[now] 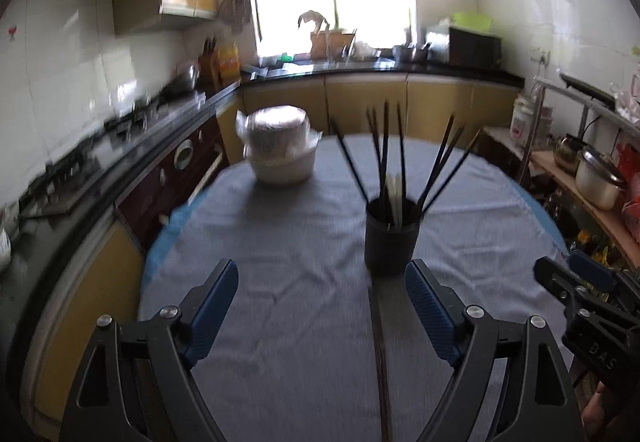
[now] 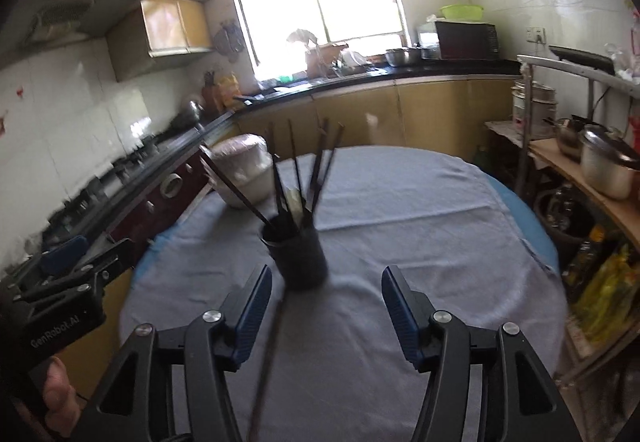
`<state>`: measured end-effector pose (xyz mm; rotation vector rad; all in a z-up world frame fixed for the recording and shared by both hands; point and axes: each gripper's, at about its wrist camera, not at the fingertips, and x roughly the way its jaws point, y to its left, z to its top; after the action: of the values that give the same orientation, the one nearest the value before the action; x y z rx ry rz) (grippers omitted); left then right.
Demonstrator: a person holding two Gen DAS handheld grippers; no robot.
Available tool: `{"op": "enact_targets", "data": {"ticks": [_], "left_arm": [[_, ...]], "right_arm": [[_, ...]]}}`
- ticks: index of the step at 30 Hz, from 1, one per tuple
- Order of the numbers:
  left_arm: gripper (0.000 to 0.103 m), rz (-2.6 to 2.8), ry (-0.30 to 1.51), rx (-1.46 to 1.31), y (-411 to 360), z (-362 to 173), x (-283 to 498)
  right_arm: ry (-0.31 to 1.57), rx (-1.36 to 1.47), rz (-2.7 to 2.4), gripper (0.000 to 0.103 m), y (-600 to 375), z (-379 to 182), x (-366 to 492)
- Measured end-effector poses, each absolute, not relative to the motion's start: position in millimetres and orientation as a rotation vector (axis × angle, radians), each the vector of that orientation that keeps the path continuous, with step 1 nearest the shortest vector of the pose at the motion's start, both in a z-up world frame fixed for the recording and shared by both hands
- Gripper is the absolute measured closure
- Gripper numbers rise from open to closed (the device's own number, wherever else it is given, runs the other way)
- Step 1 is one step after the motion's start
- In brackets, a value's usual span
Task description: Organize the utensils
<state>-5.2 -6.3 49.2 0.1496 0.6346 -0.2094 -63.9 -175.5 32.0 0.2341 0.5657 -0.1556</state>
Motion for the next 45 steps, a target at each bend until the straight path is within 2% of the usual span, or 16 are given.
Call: {"op": "enact_targets", "data": {"ticks": [12, 45], "left_arm": [[0.017, -0.066, 0.699, 0.198, 22.0, 14.3, -8.0], [0.017, -0.080, 0.683, 0.190, 23.3, 23.4, -16.6]], "right_arm": [[0.599, 0.119, -0.202, 0.037, -148.7, 21.4, -67.6], [0.578, 0.148, -0.227, 0.037, -140.1, 16.1, -69.9]]}}
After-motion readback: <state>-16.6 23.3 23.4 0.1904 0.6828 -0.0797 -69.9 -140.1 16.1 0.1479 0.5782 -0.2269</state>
